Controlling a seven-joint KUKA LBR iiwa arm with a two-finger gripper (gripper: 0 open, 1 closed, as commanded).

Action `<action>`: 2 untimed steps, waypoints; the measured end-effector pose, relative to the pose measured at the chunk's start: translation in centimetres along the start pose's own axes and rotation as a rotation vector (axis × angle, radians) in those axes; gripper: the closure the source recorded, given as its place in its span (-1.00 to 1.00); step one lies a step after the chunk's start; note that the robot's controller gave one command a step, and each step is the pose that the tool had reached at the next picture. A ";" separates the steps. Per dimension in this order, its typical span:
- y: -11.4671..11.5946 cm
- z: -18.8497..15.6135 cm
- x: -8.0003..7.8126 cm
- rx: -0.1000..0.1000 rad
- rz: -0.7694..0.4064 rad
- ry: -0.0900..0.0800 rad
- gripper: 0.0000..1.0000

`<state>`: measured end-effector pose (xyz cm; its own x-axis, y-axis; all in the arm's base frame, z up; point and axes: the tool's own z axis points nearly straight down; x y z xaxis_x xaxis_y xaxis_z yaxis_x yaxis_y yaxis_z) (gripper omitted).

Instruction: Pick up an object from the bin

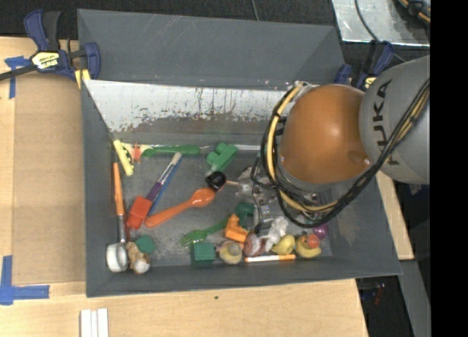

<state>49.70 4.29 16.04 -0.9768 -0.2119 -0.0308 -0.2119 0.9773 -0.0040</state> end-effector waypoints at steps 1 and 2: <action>0.0 1.0 -2.2 0.001 -0.070 -0.003 1.00; -2.2 -5.1 -0.3 -0.001 -0.033 0.004 1.00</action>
Offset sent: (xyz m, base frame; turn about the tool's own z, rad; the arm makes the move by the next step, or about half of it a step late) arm -0.0037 -0.0358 0.0887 -0.0057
